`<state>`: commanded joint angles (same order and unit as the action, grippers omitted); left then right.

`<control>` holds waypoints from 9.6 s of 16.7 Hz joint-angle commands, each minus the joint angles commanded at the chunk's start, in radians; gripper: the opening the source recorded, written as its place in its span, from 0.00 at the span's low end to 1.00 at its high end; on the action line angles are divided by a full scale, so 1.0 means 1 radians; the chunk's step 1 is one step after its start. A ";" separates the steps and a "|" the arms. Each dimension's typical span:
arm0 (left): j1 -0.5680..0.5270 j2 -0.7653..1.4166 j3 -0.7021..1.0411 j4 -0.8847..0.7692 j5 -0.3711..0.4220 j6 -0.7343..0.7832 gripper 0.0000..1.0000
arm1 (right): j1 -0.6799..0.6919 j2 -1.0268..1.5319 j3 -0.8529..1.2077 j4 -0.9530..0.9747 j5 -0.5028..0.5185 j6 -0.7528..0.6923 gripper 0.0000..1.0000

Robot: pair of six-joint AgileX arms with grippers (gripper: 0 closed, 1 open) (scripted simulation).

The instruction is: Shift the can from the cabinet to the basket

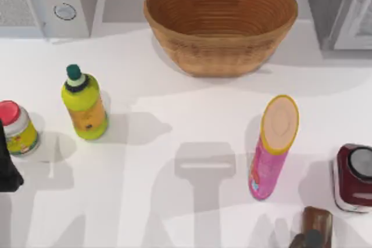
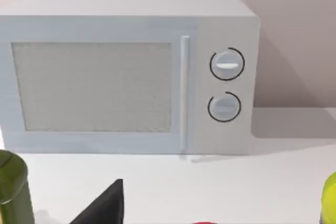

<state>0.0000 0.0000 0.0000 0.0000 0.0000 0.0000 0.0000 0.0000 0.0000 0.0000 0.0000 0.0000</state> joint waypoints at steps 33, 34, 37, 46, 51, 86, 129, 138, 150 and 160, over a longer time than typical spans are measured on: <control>0.000 0.000 0.000 0.000 0.000 0.000 1.00 | 0.181 1.324 1.739 -0.416 0.196 0.016 1.00; 0.000 0.000 0.000 0.000 0.000 0.000 1.00 | 0.184 1.327 1.741 -0.414 0.199 0.016 1.00; 0.000 0.000 0.000 0.000 0.000 0.000 1.00 | 0.232 1.378 1.773 -0.395 0.253 0.015 1.00; 0.000 0.000 0.000 0.000 0.000 0.000 1.00 | 0.309 1.457 1.820 -0.361 0.342 0.015 1.00; 0.000 0.000 0.000 0.000 0.000 0.000 1.00 | 0.280 1.577 1.943 -0.361 0.313 0.015 1.00; 0.000 0.000 0.000 0.000 0.000 0.000 1.00 | 0.344 1.566 2.050 -0.474 0.373 0.008 0.00; 0.000 0.000 0.000 0.000 0.000 0.000 1.00 | 0.000 0.000 0.000 0.000 0.000 0.000 0.00; 0.000 0.000 0.000 0.000 0.000 0.000 1.00 | 0.092 0.228 0.186 0.089 0.090 0.003 0.00; 0.000 0.000 0.000 0.000 0.000 0.000 1.00 | 0.461 1.452 0.983 0.454 0.475 0.011 0.00; 0.000 0.000 0.000 0.000 0.000 0.000 1.00 | 0.645 2.039 1.385 0.640 0.666 0.019 0.00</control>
<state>0.0000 0.0000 0.0000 0.0000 0.0000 0.0000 0.6453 2.0388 1.3846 0.6400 0.6663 0.0194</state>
